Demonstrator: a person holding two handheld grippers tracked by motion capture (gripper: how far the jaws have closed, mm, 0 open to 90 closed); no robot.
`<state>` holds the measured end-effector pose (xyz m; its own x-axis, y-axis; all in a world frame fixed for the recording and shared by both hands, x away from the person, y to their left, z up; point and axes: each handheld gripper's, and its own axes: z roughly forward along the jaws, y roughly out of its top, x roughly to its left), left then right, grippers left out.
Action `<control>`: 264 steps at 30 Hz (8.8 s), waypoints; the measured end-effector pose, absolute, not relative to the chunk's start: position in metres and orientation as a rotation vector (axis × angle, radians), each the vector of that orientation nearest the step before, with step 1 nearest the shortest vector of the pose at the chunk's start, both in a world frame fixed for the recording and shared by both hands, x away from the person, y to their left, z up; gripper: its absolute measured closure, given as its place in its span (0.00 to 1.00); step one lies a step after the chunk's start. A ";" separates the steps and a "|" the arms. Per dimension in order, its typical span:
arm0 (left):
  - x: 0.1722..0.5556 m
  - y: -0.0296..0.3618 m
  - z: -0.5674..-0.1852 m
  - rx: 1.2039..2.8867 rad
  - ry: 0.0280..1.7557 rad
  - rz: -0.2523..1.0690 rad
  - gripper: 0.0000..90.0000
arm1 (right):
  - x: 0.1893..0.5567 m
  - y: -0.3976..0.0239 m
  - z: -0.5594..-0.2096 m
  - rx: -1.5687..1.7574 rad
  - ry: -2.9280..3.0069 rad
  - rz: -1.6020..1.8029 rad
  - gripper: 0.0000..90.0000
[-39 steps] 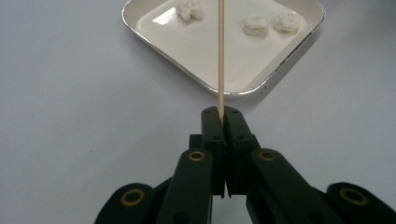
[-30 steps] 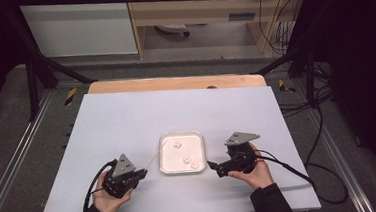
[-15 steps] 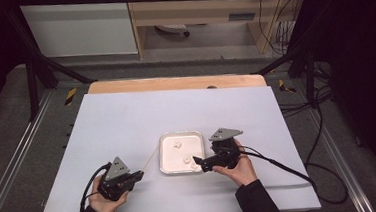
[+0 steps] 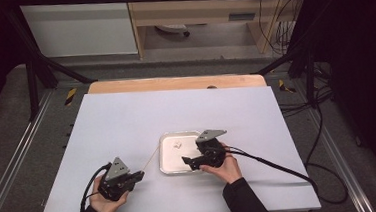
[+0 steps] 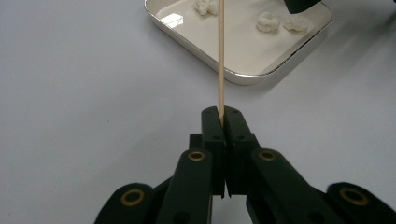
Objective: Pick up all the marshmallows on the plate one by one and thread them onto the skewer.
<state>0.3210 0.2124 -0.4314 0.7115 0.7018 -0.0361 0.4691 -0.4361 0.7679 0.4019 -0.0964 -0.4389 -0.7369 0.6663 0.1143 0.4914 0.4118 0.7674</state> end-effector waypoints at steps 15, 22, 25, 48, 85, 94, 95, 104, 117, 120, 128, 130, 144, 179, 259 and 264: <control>0.321 0.210 -0.432 2.105 0.885 0.365 0.98 | 0.404 -0.091 -0.451 0.993 2.508 1.207 0.55; 0.321 0.210 -0.432 2.102 0.886 0.368 0.98 | 0.402 -0.090 -0.453 0.961 2.510 1.218 0.63; 0.320 0.209 -0.432 2.101 0.887 0.369 0.98 | 0.401 -0.089 -0.455 0.940 2.508 1.221 0.66; 0.317 0.206 -0.431 2.090 0.871 0.379 0.98 | 0.396 -0.100 -0.428 0.953 2.480 1.355 0.77; 0.314 0.201 -0.429 2.054 0.834 0.368 0.98 | 0.406 -0.092 -0.364 1.034 2.335 1.816 0.79; 0.313 0.200 -0.428 2.041 0.825 0.375 0.98 | 0.411 -0.083 -0.366 1.057 2.334 1.859 0.80; 0.313 0.200 -0.428 2.041 0.825 0.377 0.98 | 0.411 -0.083 -0.366 1.059 2.332 1.869 0.80; 0.313 0.200 -0.428 2.035 0.819 0.379 0.98 | 0.413 -0.080 -0.369 1.081 2.330 1.895 0.80; 0.312 0.199 -0.428 2.036 0.814 0.387 0.98 | 0.413 -0.074 -0.379 1.087 2.372 1.912 0.80; 0.312 0.199 -0.428 2.036 0.810 0.387 0.98 | 0.412 -0.073 -0.381 1.085 2.383 1.920 0.80; 0.311 0.198 -0.428 2.049 0.795 0.397 0.98 | 0.410 -0.069 -0.387 1.070 2.429 1.922 0.83; 0.311 0.198 -0.428 2.043 0.794 0.397 0.98 | 0.409 -0.068 -0.389 1.070 2.437 1.919 0.83; 0.315 0.187 -0.430 2.037 0.818 0.385 0.98 | 0.399 -0.054 -0.412 1.052 2.522 1.878 0.82; 0.321 0.192 -0.433 1.998 0.865 0.346 0.98 | 0.388 -0.074 -0.394 0.927 2.437 1.536 0.17; 0.316 0.192 -0.433 2.018 0.821 0.322 0.98 | 0.388 -0.119 -0.400 0.960 2.523 1.422 0.82; 0.315 0.190 -0.433 2.021 0.810 0.320 0.98 | 0.390 -0.124 -0.387 0.976 2.477 1.551 0.82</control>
